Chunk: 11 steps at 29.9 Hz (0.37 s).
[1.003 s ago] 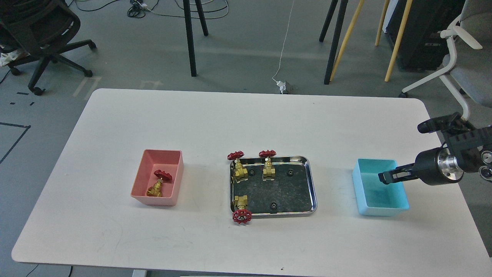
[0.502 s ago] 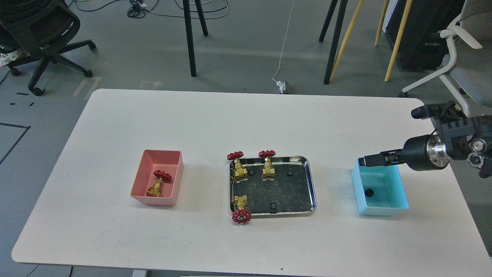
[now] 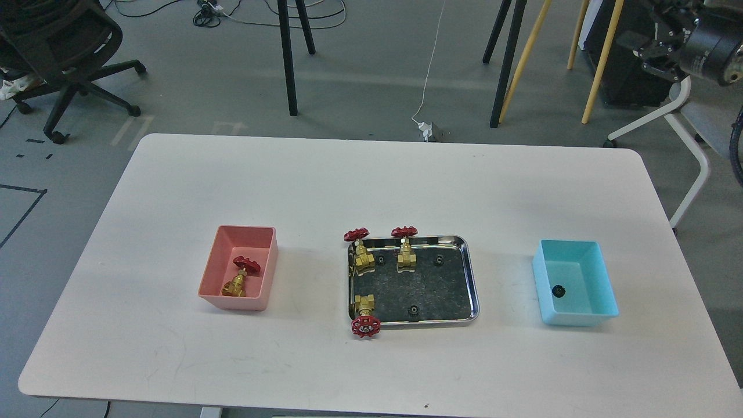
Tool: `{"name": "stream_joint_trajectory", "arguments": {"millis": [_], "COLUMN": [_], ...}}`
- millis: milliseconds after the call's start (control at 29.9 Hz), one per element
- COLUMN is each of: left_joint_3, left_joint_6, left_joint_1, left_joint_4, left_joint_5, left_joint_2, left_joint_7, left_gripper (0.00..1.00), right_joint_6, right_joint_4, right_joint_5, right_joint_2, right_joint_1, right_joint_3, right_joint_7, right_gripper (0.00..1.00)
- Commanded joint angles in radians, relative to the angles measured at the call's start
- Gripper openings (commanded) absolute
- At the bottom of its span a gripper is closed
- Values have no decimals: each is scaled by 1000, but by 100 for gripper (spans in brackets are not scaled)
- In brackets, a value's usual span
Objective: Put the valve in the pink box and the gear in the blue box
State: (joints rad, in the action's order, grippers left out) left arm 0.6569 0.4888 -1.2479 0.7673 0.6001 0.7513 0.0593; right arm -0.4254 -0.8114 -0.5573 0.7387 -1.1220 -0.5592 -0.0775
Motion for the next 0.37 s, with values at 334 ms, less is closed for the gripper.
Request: {"name": "stream_joint_trajectory", "arguments": {"millis": [334], "left_joint_3": [-28], "left_joint_6": [-82], "left_joint_1": [-18], "left_joint_4": [-2], "left_joint_5": [30], "left_joint_2": [-179], "left_joint_7": [-27], "left_gripper": [96], "right_joint_6": [487], "right_joint_4": [112], "right_joint_5": [143], "right_joint_2": [-285], "right_joint_1": [-53], "right_joint_3": [-8], "right_joint_7": [167], "right_gripper": [98]}}
